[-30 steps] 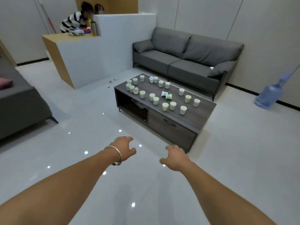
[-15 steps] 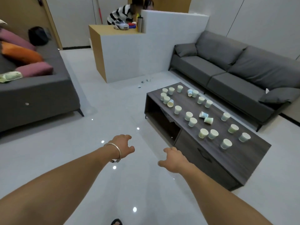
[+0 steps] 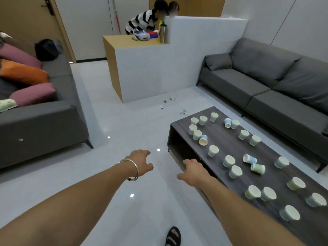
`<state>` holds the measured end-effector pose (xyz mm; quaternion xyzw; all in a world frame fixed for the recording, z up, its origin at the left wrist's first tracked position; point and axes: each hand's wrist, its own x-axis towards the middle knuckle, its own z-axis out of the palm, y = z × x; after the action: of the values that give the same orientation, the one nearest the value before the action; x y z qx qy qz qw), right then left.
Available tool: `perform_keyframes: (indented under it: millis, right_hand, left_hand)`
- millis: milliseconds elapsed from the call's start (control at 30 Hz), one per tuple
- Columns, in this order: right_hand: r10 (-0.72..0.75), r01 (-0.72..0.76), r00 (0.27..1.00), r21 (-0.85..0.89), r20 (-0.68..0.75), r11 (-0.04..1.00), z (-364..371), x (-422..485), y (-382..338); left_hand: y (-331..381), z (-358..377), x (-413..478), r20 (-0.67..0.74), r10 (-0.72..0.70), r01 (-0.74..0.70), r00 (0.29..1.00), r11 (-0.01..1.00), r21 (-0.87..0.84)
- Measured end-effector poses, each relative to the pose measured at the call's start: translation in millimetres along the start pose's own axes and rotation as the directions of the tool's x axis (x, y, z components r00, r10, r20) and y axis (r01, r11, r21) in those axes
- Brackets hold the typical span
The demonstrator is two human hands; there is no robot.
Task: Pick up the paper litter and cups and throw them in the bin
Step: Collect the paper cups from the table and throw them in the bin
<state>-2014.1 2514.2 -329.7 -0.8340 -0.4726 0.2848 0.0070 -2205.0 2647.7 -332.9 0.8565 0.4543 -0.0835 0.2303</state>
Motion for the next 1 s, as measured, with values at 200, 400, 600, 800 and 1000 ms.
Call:
perform_keyframes:
  millis: [200, 400, 600, 800, 1000]
  right_hand:
    - [-0.126, 0.126, 0.992, -0.052, -0.006, 0.991, -77.5, 117.3, -30.5]
    - [-0.188, 0.187, 0.982, -0.062, 0.0, 0.98, -131.3, 233.3, -67.2]
    - [-0.163, 0.163, 0.987, -0.064, 0.008, 0.985, -166.1, 358.4, -110.6]
    - [-0.064, 0.063, 0.998, -0.029, -0.003, 0.998, -220.3, 453.6, -144.2]
    - [-0.008, 0.008, 1.0, -0.01, 0.001, 1.0, -265.1, 551.6, -158.8]
  left_hand:
    - [-3.5, -64.0, 105.2, -0.028, -0.101, 0.1, 0.995, 0.995, -0.025]
    - [-24.1, -107.2, 210.1, -0.032, -0.141, 0.139, 0.99, 0.99, -0.038]
    - [-65.6, -154.2, 343.5, -0.012, -0.103, 0.103, 0.995, 0.994, -0.031]
    - [-86.0, -233.8, 462.2, -0.02, -0.005, 0.005, 1.0, 1.0, -0.029]
    - [-88.0, -279.7, 570.8, 0.022, 0.042, -0.043, 0.999, 0.999, 0.013]
